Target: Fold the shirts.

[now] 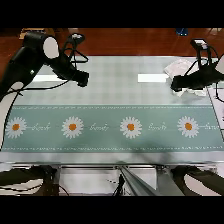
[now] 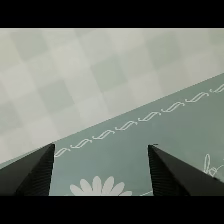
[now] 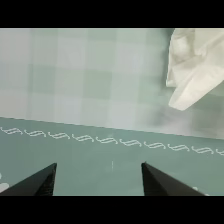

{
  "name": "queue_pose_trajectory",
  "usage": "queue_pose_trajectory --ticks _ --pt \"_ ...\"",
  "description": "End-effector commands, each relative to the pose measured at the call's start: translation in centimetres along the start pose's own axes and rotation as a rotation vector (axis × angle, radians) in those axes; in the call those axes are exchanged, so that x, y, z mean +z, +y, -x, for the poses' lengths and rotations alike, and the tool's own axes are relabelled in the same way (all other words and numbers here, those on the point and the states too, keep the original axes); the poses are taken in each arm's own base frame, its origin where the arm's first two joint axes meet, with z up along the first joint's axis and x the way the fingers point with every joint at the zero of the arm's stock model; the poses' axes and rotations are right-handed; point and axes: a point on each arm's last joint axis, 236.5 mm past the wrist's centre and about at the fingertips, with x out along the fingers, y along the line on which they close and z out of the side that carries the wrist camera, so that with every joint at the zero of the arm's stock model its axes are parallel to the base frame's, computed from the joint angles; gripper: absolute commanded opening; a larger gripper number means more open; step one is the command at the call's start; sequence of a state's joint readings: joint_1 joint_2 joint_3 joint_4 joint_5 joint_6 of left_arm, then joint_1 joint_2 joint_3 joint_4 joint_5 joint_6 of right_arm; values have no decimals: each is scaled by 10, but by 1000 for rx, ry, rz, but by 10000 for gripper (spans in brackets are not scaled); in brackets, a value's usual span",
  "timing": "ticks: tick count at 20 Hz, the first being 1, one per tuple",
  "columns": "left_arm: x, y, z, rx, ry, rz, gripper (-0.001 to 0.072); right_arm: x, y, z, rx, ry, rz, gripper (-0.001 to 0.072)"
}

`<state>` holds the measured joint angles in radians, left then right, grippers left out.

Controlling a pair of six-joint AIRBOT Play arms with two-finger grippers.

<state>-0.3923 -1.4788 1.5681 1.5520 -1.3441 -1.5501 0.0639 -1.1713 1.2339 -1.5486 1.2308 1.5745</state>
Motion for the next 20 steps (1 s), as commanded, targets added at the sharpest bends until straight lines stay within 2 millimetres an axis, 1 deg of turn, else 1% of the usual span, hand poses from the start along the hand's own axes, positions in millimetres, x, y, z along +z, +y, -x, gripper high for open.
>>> queue_pose_trajectory --ticks 1,15,16,17,18,20 --pt "0 0 0 0 -1 -1 713 0 1 0 1 0 1 602" --pt "0 0 0 0 -1 -1 713 0 1 0 1 0 1 602" --pt "0 0 0 0 -1 -1 713 4 1 0 3 -14 0 601" --pt "0 0 0 0 -1 -1 712 13 2 0 9 -54 -2 600" --pt "2 0 0 0 -9 -1 713 22 5 1 22 -91 -8 600" --pt "10 0 -3 1 -37 -1 713 36 5 3 19 -153 -7 600"
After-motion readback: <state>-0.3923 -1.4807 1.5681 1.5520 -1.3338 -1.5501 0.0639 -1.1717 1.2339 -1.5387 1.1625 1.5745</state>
